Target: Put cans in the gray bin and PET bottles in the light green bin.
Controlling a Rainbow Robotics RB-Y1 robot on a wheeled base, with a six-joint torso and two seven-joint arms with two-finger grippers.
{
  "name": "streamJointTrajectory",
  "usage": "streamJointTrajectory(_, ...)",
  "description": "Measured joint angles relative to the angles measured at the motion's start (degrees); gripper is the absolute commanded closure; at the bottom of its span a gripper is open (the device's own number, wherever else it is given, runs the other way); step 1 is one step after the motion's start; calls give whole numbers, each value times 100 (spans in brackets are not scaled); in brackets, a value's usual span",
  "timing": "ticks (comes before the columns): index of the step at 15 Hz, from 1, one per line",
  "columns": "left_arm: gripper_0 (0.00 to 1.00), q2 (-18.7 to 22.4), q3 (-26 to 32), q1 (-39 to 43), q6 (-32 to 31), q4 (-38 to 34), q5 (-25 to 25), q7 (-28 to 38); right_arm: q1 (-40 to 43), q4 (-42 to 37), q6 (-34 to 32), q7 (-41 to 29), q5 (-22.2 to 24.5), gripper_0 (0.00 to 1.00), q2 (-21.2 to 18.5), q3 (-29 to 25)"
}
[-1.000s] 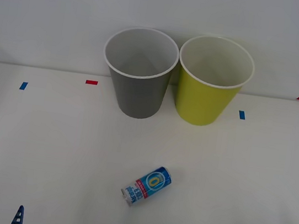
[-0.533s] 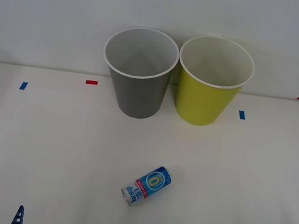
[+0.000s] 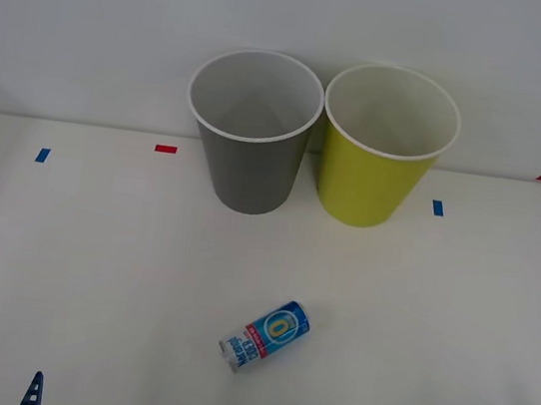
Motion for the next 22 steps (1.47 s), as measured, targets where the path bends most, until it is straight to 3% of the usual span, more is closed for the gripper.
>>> streamJointTrajectory(15,0,11,-8,-20,17,27,3,0,0,0,0,0,0,0,0,0)
streamJointTrajectory(19,0,457,-40,-137,-170,377,471,-8,0,0,0,0,0,0,0,0)
streamJointTrajectory(22,0,884,-34,-229,-228,380,541,-58,0,0,0,0,0,0,0,0)
